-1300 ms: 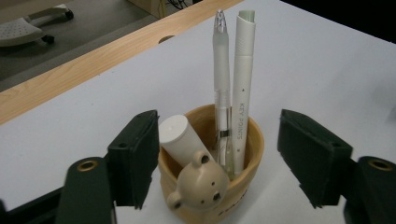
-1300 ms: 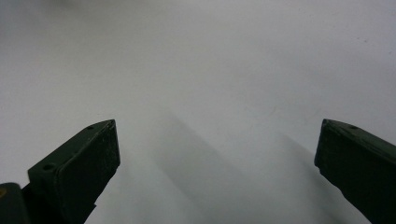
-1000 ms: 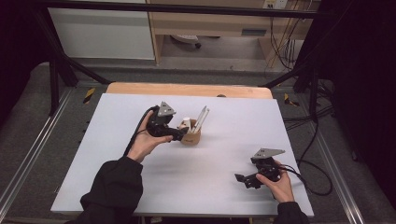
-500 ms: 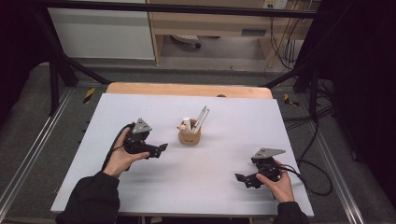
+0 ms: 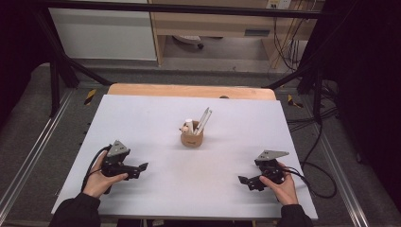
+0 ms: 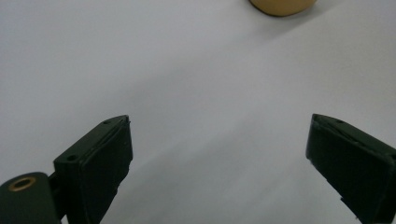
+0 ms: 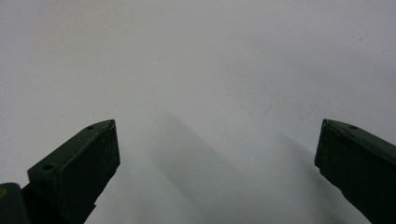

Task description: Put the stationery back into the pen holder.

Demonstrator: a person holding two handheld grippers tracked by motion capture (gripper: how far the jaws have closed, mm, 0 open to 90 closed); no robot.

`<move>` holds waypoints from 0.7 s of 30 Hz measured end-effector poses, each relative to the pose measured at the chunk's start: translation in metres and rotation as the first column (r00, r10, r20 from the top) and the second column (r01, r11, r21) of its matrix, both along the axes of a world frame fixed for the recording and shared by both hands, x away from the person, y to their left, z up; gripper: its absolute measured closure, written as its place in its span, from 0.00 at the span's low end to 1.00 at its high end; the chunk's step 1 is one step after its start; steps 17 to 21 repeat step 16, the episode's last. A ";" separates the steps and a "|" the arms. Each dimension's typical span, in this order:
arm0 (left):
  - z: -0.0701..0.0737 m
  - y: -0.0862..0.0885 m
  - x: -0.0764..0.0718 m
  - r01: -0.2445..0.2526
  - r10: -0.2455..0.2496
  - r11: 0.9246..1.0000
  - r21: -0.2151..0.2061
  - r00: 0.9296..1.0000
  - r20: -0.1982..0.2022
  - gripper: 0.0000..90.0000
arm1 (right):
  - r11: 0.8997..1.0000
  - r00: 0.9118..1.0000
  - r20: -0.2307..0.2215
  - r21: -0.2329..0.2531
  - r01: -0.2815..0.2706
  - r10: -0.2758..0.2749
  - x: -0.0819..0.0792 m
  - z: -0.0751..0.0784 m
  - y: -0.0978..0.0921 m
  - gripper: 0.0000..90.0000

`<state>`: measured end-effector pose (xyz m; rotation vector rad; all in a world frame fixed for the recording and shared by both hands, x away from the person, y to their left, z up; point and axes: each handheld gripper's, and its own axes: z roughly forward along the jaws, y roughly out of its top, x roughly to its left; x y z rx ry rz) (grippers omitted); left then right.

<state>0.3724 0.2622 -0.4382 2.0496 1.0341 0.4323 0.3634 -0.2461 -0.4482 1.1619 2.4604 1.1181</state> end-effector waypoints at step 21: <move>-0.013 0.024 -0.011 -0.027 0.028 0.999 0.020 0.999 -0.026 0.08 | 1.000 1.000 -0.001 -0.005 0.004 -0.004 -0.001 0.001 0.000 0.01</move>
